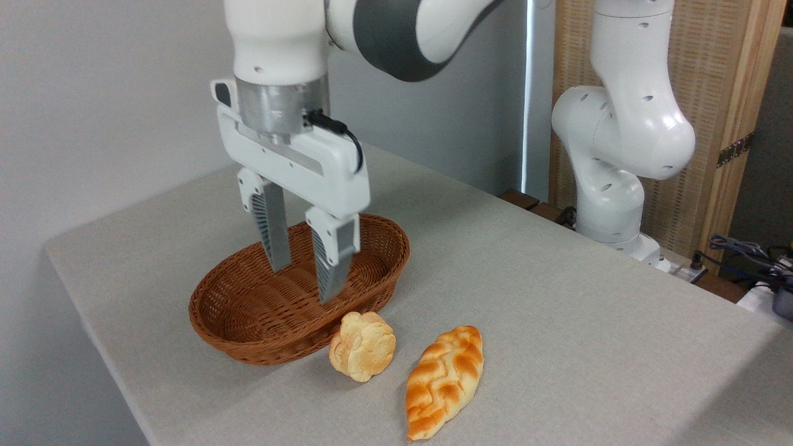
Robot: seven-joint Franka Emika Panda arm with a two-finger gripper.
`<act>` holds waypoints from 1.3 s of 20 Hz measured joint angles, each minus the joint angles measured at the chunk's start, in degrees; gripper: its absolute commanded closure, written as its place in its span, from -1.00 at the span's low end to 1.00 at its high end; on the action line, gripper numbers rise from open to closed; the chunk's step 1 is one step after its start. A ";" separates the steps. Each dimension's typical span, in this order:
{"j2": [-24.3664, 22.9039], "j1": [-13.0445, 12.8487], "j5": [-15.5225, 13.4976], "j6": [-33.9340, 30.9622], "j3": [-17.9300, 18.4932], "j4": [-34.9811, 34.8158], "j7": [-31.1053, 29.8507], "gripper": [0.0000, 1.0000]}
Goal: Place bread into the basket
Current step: 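Lower the open gripper down onto the round golden bun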
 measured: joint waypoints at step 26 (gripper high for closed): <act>2.62 -0.17 0.00 2.24 4.43 -7.83 12.84 -0.99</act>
